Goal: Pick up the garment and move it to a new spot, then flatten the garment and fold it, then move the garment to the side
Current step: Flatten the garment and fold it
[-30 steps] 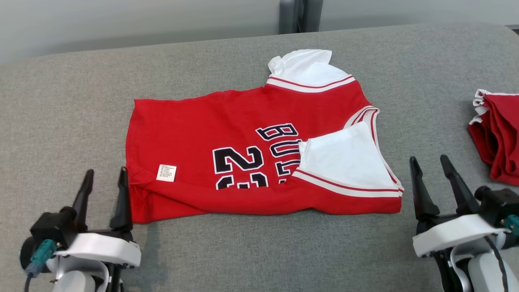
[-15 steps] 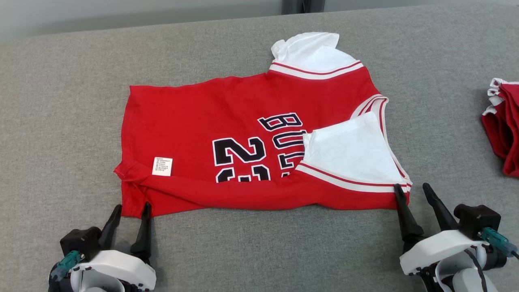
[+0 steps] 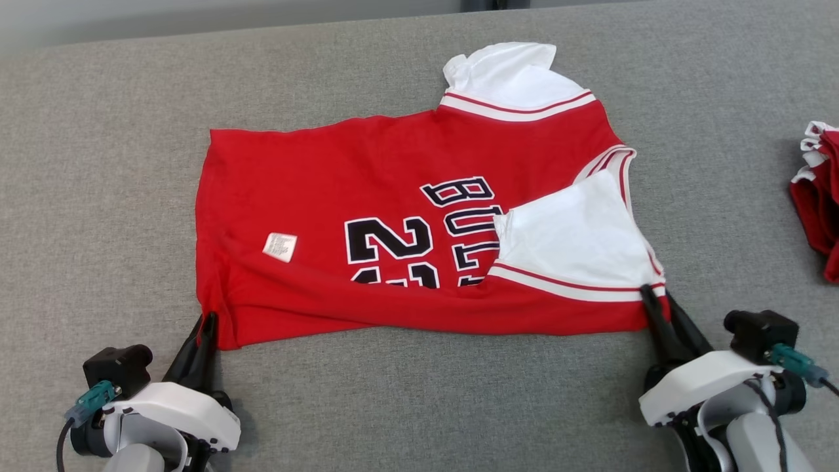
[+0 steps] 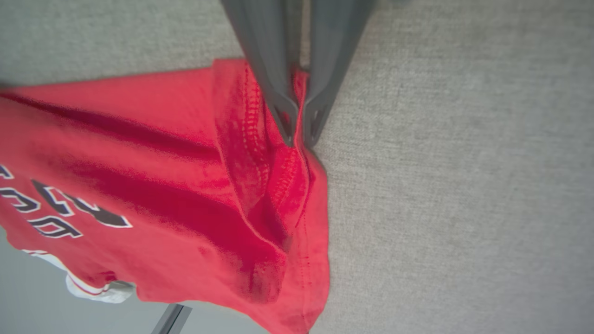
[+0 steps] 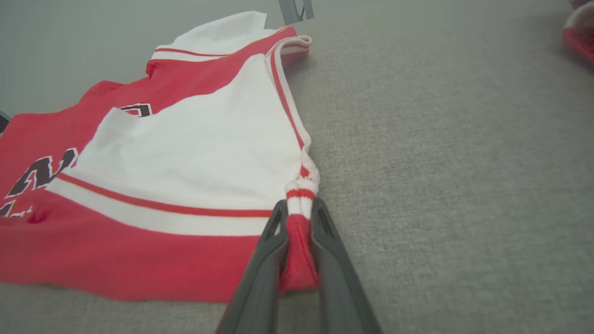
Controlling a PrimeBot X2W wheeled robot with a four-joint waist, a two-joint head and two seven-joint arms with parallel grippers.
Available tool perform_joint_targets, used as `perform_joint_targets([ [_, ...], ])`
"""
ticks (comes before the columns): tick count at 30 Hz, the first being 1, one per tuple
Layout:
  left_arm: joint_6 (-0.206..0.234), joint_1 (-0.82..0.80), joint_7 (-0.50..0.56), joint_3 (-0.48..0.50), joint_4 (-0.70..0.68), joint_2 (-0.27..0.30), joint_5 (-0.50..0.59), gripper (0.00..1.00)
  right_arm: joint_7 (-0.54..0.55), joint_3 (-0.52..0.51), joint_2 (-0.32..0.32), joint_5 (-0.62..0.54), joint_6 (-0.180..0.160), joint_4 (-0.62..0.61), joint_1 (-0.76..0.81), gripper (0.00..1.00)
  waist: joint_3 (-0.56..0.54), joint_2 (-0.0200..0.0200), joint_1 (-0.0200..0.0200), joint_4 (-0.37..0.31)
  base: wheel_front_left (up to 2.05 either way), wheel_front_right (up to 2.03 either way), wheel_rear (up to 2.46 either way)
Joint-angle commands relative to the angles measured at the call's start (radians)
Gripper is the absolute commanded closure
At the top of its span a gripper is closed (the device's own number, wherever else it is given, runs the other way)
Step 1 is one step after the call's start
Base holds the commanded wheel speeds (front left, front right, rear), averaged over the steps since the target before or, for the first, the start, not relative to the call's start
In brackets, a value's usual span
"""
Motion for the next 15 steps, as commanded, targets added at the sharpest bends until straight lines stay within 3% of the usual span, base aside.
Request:
perform_joint_targets([
  [1, -0.002, 0.029, 0.029, -0.008, 0.01, 0.007, -0.005, 1.0, 0.004, -0.009, -0.014, 0.007, -0.003, -0.008, -0.011, 1.0, 0.001, 0.0, 0.0, 0.003, 0.0, 0.0, 0.0],
  [7, 0.002, 0.074, 0.091, -0.008, -0.155, 0.065, -0.004, 1.0, 0.05, -0.037, -0.035, 0.04, -0.003, -0.11, 0.027, 1.0, -0.006, 0.0, 0.0, 0.022, 0.0, 0.0, 0.0],
  [15, 0.045, 0.231, 0.217, 0.007, -0.401, 0.119, -0.033, 1.0, 0.16, -0.122, -0.024, 0.069, -0.003, -0.291, 0.191, 1.0, -0.025, 0.0, 0.0, 0.038, 0.0, 0.0, 0.0],
])
